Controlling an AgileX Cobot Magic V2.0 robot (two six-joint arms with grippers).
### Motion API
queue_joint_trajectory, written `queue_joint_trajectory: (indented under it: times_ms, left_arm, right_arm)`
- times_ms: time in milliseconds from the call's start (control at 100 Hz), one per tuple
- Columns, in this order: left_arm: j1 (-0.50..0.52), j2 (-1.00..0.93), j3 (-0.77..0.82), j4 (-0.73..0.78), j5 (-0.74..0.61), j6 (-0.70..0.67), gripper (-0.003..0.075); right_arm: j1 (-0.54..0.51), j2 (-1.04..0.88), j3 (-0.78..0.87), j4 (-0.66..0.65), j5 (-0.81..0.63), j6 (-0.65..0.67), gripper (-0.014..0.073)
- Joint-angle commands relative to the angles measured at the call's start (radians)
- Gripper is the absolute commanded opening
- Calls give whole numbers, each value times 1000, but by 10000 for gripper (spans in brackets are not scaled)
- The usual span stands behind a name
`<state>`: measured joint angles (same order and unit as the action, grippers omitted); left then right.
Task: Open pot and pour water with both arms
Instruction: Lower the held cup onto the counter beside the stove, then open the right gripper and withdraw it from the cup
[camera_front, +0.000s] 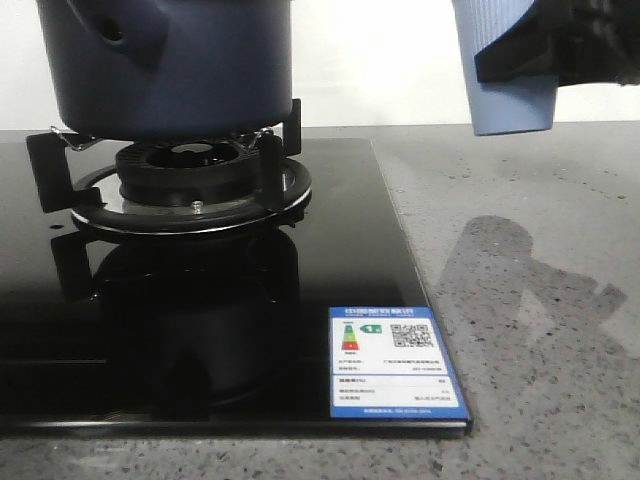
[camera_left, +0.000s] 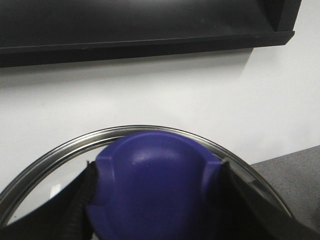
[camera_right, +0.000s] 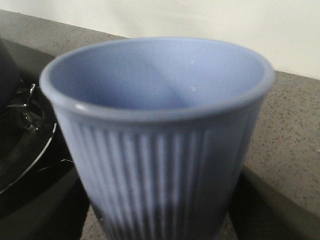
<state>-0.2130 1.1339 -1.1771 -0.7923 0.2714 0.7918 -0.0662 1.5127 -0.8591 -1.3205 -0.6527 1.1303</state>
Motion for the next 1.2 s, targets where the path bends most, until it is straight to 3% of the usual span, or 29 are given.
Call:
queue_joint_trajectory:
  times_ms: [0,130,340,830,920,1090,1190]
  left_arm:
    - [2,-26,-44,-31,-63,-1,316]
    - [2,-26,-44,-31,-63,-1,316]
    - [2,-26,-44,-31,-63,-1,316]
    - [2,-26,-44,-31,-63,-1,316]
    - [2,-26,-44,-31,-63,-1,316]
    - [2,-26,-44,-31,-63,-1,316]
    - [2,-26,-44,-31,-68,3,316]
  right_arm:
    - [-5,-3,-26,121,-77,-108,330]
    - [-5,42,-26,200,-121,-236,330]
    - [-5,88,-26,240,-148,-300,330]
    - [-5,135,-26,244,-146,-285,335]
    - [-5,135,-26,242,-146,-273,400]
    - [-10,133,-26,215,-146,-209,652]
    - [-22,120,-26,114,-148,-122,654]
